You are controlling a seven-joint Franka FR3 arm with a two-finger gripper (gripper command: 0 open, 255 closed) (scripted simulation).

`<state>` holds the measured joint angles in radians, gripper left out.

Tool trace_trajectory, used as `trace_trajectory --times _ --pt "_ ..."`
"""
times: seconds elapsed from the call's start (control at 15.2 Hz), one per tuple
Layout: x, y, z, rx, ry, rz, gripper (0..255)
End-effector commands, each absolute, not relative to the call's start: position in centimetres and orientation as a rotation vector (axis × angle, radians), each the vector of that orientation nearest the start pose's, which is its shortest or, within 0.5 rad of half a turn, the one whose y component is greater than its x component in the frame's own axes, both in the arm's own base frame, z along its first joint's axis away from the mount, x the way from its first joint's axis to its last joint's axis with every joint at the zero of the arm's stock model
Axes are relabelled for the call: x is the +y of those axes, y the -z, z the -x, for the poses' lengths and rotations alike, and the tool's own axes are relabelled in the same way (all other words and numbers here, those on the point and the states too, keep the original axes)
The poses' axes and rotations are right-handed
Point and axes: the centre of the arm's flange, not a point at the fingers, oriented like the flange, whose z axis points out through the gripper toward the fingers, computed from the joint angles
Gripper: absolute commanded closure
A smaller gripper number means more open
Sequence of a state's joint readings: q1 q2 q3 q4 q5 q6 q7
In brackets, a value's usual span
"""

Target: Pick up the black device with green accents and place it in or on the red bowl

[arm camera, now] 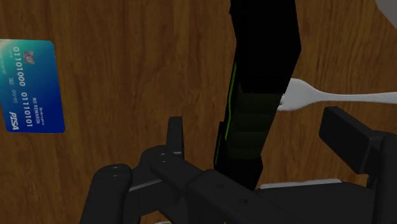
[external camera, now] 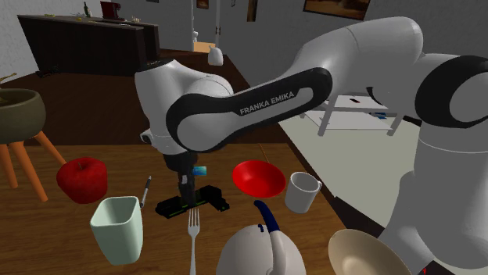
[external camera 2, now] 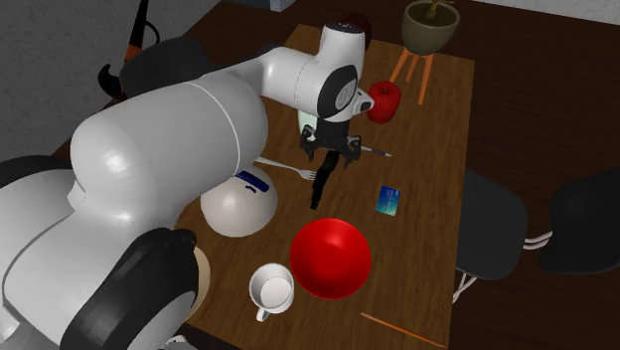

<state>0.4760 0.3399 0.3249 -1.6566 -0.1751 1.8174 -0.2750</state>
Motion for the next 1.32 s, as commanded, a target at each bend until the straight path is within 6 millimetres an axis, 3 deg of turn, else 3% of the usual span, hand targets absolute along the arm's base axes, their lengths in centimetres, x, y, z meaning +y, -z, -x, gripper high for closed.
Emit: trace_trajectory --times 0.0,0.26,0.79,0.86,1.25 --pt "43.3 -39.7 -46.3 -1.729 -0.227 2.73 0" --pt "42.9 -37.4 -46.2 -1.729 -0.227 2.73 0" --pt "42.9 -37.4 -46.2 -1.729 -0.227 2.73 0" --pt "42.9 -37.4 -46.2 -1.729 -0.227 2.73 255" --pt "42.9 -37.4 -46.2 -1.729 -0.227 2.73 255"
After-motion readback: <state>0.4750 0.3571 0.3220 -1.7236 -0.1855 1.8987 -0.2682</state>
